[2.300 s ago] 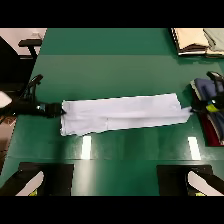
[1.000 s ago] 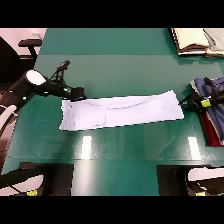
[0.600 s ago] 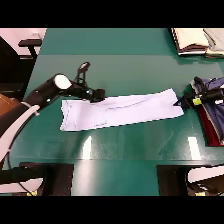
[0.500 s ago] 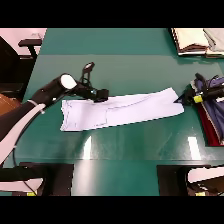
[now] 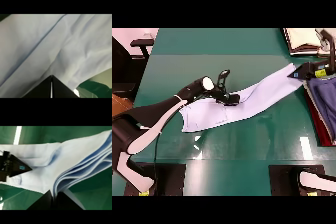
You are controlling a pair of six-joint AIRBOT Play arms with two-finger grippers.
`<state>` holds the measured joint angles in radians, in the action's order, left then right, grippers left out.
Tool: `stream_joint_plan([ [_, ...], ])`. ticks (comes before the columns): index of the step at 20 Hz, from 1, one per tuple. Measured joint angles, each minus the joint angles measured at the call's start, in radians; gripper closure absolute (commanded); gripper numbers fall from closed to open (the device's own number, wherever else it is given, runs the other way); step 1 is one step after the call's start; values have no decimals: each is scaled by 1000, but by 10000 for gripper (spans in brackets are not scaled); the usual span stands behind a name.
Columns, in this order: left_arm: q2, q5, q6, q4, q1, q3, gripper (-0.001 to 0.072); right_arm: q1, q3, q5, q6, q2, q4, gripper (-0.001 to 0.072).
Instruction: Fold the shirts.
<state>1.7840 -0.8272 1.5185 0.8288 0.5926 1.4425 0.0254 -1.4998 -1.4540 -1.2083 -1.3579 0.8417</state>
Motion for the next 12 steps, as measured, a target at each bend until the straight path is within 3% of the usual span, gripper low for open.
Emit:
stream_joint_plan([
  [12, 39, -3, 1, 2, 7, 64, 684, -277, -87, 47, -32, 51, -193, 697],
])
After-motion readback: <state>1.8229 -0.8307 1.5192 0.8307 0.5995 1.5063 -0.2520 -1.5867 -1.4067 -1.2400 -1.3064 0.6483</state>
